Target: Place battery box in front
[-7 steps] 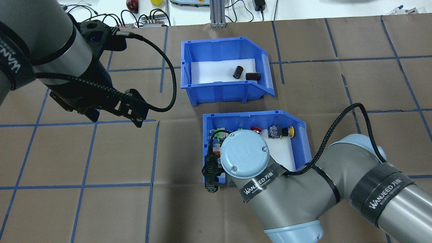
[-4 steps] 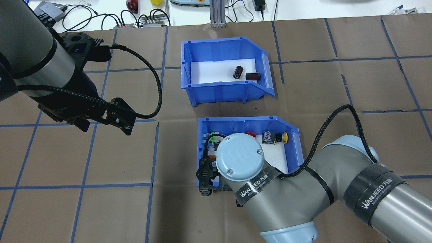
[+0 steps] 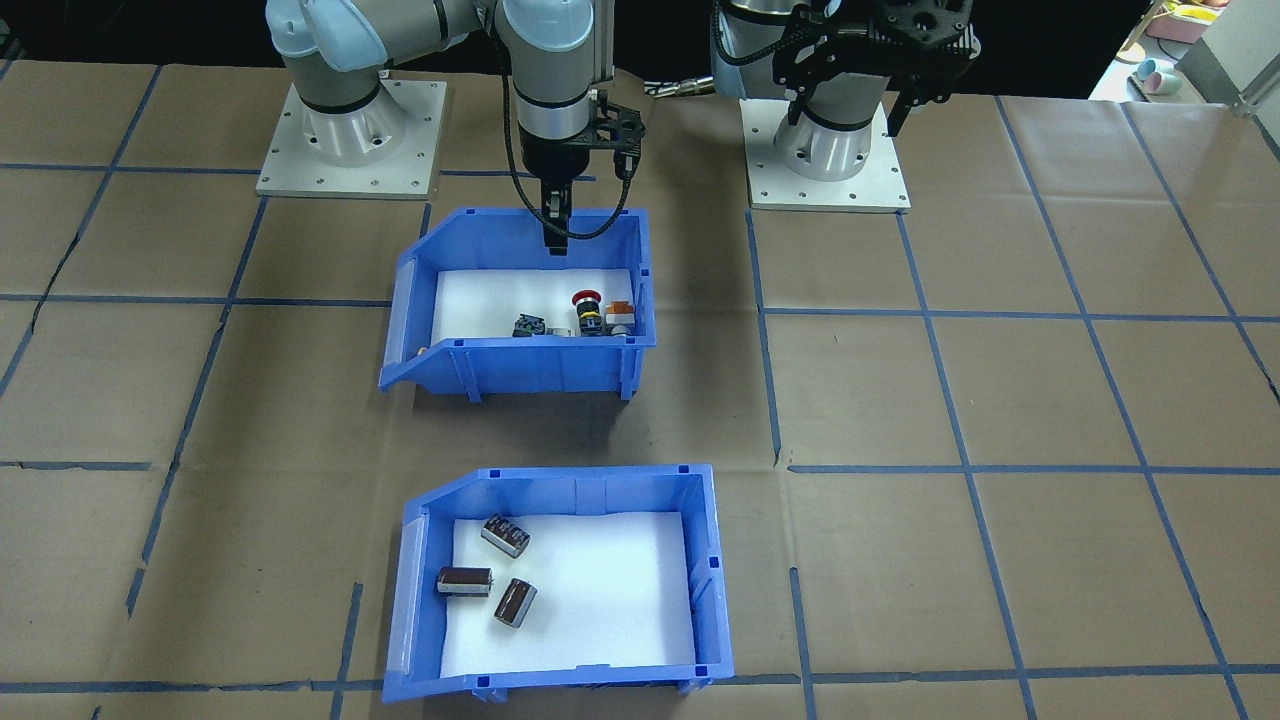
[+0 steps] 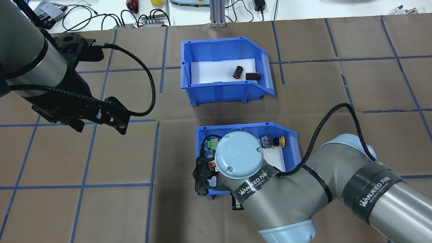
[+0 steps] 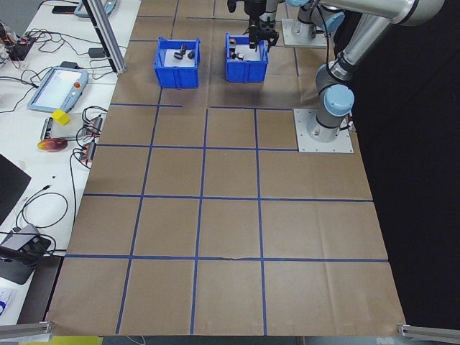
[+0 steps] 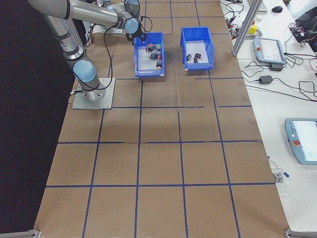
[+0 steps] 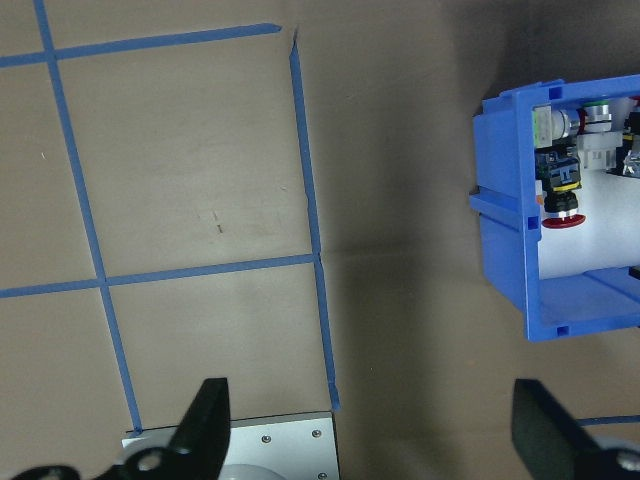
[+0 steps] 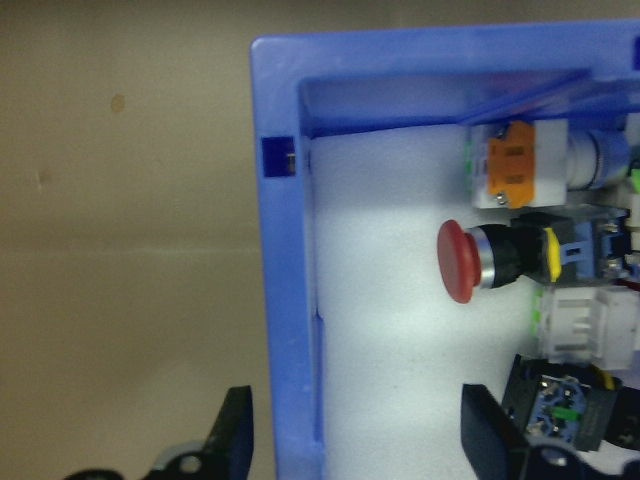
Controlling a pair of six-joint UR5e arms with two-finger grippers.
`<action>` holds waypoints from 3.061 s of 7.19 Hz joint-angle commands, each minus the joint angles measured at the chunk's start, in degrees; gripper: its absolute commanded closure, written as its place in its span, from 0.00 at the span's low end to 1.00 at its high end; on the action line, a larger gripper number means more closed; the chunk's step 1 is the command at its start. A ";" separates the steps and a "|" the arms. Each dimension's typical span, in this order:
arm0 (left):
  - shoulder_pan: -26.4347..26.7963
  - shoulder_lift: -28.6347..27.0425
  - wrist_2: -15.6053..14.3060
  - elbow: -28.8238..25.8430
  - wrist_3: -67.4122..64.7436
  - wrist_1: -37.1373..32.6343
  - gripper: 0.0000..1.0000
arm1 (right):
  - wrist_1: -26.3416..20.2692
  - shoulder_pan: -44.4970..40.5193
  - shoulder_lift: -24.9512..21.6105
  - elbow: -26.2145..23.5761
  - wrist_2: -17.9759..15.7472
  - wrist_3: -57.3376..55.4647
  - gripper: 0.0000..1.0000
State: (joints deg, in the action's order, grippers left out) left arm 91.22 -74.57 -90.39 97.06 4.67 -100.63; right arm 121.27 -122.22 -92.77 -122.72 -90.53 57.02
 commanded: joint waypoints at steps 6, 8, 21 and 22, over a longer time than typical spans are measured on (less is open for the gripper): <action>-0.08 -0.58 -1.11 0.15 -0.10 4.13 0.01 | -18.10 17.94 -3.47 12.94 0.26 0.45 0.00; -0.08 -0.31 -1.19 0.06 -0.01 3.95 0.01 | -17.65 27.70 -3.47 13.38 0.88 -0.07 0.00; -0.08 0.04 -1.19 0.15 -0.01 3.69 0.01 | -37.08 33.19 4.27 32.56 0.61 -59.22 0.00; -0.08 0.04 -1.19 0.15 -0.01 3.69 0.01 | -35.94 33.10 3.56 31.24 0.62 -59.31 0.00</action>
State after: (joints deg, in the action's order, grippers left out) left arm 91.14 -74.53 -91.58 97.21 4.66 -96.94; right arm 84.54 -89.06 -88.63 -89.87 -89.95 -2.11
